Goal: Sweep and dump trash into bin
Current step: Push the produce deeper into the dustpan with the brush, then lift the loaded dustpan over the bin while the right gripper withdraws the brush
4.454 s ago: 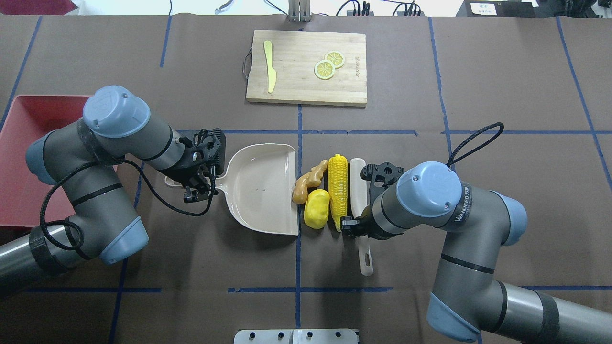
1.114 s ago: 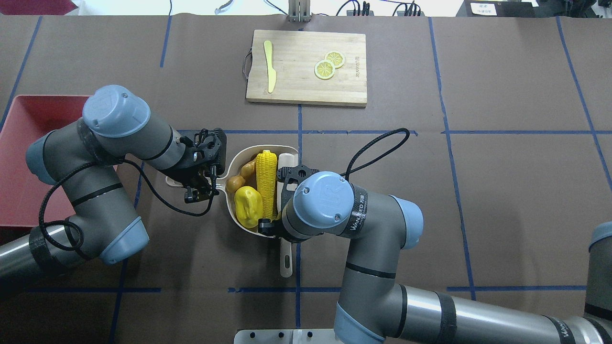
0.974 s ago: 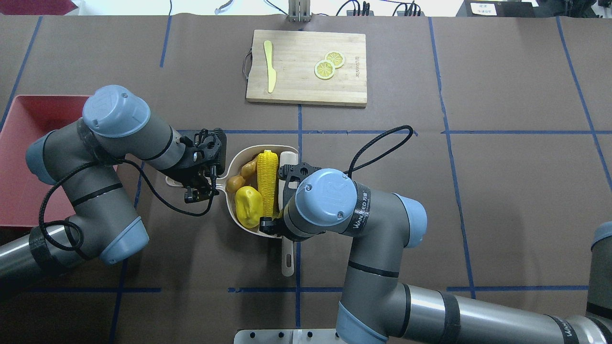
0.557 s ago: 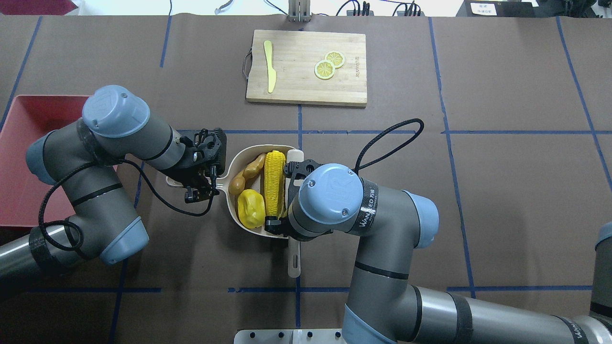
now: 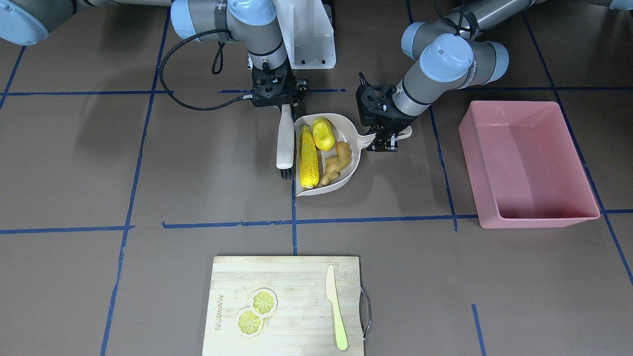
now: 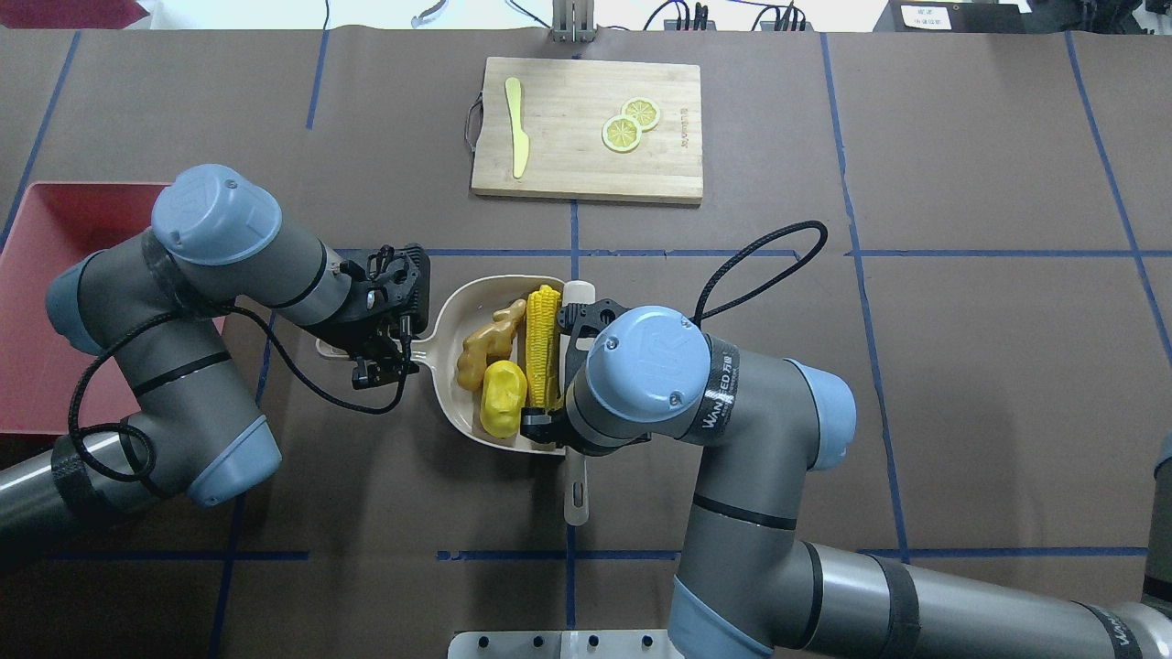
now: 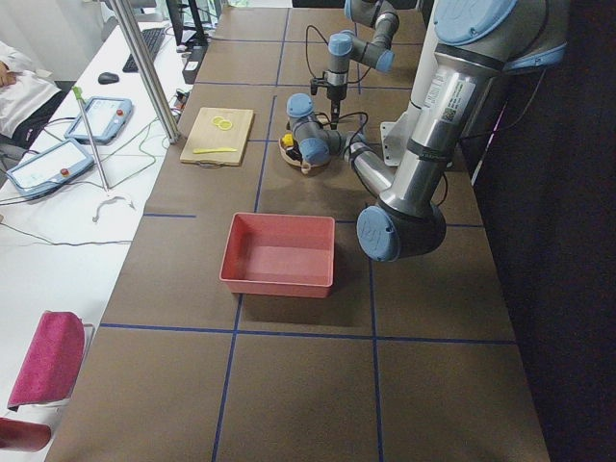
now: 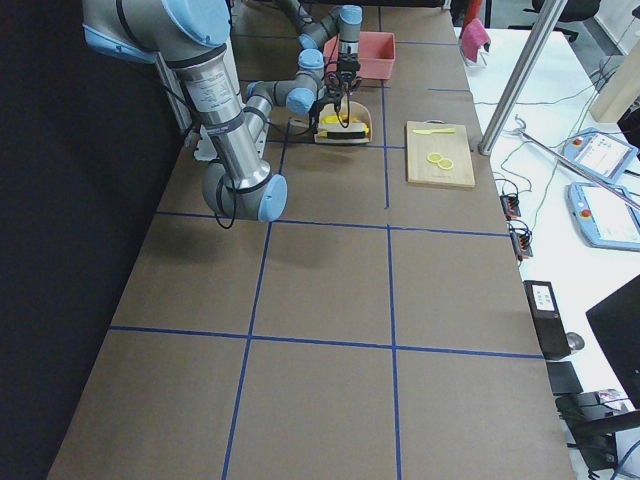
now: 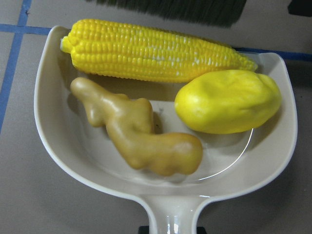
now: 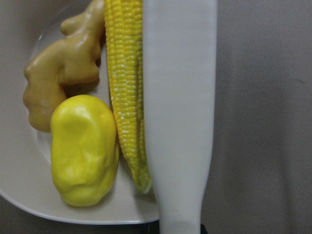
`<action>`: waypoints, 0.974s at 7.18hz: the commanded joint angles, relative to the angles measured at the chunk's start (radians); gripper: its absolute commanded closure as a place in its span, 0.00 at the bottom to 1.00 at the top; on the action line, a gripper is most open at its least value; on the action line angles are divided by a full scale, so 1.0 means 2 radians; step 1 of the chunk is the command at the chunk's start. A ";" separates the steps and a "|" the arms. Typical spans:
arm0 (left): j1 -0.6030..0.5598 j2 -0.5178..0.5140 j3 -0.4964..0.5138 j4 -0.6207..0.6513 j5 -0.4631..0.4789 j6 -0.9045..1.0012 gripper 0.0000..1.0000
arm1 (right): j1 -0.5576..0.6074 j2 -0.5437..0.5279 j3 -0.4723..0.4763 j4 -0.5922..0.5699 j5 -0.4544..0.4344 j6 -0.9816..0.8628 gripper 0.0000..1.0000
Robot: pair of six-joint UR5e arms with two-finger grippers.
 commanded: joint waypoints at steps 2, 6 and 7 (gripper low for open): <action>0.000 0.001 0.001 -0.016 0.000 -0.016 1.00 | 0.004 -0.002 0.009 -0.017 0.000 -0.002 1.00; -0.003 0.035 -0.003 -0.116 -0.003 -0.054 1.00 | 0.044 -0.055 0.082 -0.094 0.023 -0.068 1.00; -0.008 0.037 -0.009 -0.140 -0.004 -0.082 1.00 | 0.052 -0.064 0.079 -0.094 0.023 -0.086 1.00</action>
